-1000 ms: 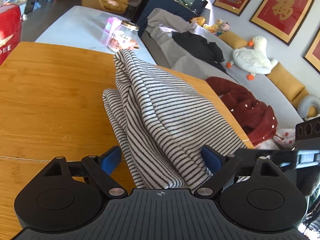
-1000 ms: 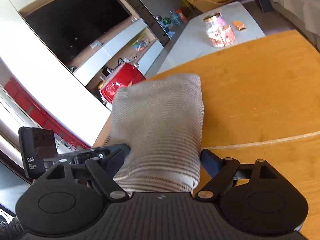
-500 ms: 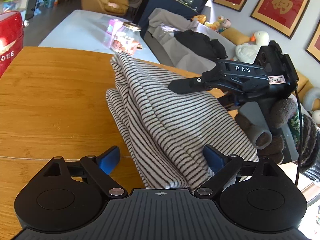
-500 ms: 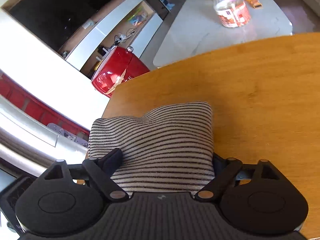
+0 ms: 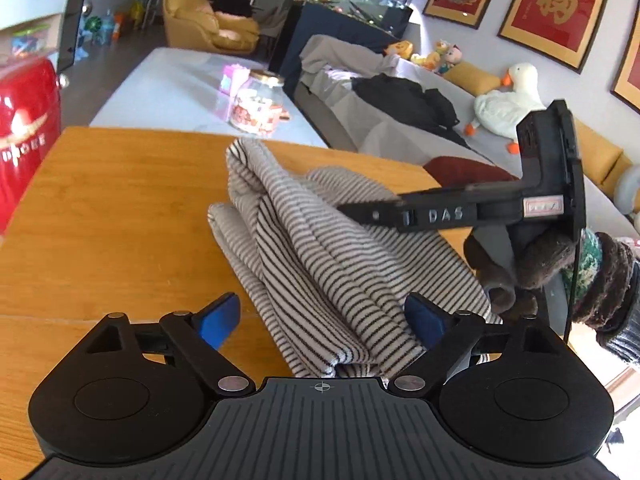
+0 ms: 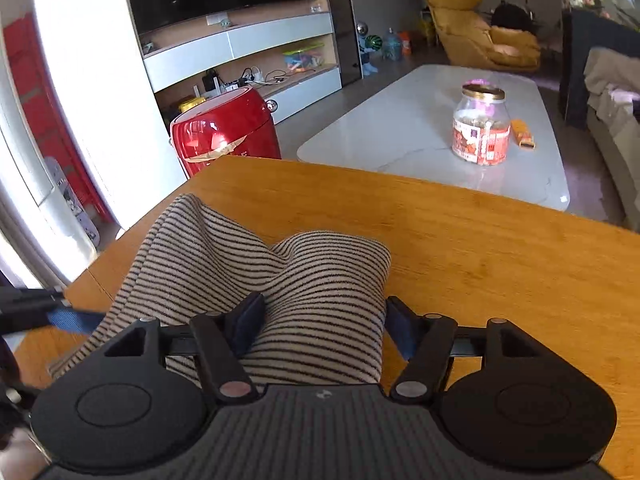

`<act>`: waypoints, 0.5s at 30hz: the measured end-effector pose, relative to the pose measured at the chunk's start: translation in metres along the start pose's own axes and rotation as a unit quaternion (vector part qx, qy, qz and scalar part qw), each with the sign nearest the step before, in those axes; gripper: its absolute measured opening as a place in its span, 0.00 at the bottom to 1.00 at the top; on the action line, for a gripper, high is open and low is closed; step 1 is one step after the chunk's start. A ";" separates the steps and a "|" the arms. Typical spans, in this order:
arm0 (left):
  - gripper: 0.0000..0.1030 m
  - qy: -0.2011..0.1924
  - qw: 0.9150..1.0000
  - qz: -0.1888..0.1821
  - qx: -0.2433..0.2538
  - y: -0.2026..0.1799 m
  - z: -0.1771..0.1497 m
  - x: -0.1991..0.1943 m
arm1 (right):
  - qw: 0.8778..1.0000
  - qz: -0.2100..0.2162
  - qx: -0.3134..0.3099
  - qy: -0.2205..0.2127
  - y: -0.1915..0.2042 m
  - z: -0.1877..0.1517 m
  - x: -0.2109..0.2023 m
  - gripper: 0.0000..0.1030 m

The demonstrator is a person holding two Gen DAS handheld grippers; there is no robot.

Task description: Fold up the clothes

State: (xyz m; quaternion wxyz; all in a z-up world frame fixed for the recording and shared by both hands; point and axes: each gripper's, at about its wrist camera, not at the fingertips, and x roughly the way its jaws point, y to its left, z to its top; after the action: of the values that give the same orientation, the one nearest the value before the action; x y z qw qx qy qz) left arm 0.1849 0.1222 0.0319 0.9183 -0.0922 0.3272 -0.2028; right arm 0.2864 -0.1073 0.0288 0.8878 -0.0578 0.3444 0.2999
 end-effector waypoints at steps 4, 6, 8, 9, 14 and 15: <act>0.88 -0.081 0.996 0.011 0.026 -0.013 0.028 -0.032 | 0.998 -0.033 -0.048 -0.010 0.019 0.001 -0.002 0.66; 0.88 -0.105 0.994 -0.026 0.017 -0.016 0.047 -0.030 | 0.997 -0.049 -0.064 -0.014 0.026 0.001 -0.005 0.66; 0.88 -0.102 0.992 -0.072 -0.007 -0.014 0.062 -0.010 | 0.995 -0.064 -0.078 -0.018 0.032 0.000 -0.012 0.73; 0.88 -0.087 0.993 -0.082 -0.021 -0.011 0.065 0.005 | 0.994 -0.074 -0.080 -0.023 0.032 -0.001 -0.020 0.84; 0.82 -0.006 0.997 -0.057 -0.045 0.007 0.062 0.071 | 0.999 -0.030 -0.022 -0.035 0.022 -0.020 -0.073 1.00; 0.80 0.007 0.998 -0.046 -0.043 0.009 0.059 0.081 | 0.999 -0.008 -0.003 -0.039 0.021 -0.025 -0.083 1.00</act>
State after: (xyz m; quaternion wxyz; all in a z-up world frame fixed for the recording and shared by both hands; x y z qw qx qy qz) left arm 0.2821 0.0980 0.0287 0.9010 -0.1454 0.3374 -0.2308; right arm 0.2115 -0.1393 0.0659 0.9027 -0.0512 0.3084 0.2955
